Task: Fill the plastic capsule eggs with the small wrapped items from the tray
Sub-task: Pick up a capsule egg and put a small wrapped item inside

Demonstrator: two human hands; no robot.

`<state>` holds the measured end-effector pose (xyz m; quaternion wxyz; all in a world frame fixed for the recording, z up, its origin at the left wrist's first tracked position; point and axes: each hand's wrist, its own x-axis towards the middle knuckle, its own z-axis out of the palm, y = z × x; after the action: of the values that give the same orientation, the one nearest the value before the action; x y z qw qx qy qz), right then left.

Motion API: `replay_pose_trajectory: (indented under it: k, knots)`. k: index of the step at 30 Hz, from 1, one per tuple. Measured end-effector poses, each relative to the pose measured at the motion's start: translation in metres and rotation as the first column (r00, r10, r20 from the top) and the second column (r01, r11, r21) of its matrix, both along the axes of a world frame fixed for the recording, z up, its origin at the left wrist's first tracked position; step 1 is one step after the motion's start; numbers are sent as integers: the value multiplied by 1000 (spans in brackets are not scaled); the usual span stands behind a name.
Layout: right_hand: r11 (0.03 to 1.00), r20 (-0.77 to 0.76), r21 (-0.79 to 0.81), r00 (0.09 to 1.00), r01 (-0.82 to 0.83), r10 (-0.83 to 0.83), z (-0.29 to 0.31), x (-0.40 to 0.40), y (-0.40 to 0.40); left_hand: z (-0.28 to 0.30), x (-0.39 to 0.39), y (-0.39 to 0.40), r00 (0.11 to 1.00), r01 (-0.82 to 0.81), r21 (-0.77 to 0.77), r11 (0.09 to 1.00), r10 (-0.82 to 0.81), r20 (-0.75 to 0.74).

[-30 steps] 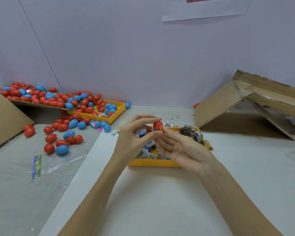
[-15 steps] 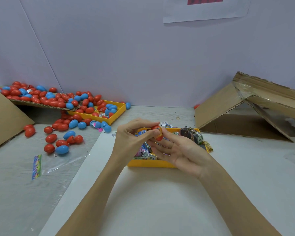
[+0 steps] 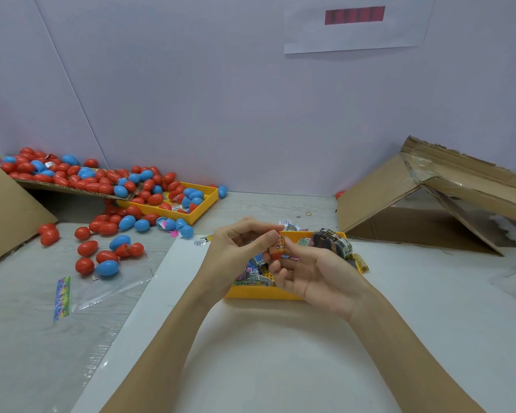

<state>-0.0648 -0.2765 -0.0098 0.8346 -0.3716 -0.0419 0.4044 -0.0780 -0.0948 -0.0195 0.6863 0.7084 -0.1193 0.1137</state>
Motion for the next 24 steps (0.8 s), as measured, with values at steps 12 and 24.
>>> replay_pose_trajectory:
  k: [12, 24]
  knots:
    - [997, 160, -48, 986, 55, -47, -5, 4, 4, -1, 1, 0, 992, -118, -24, 993, 119, 31]
    - [768, -28, 348, 825, 537, -564, 84, 92, -75, -2, 10, 9, 926, -358, -3, 934, 355, -130]
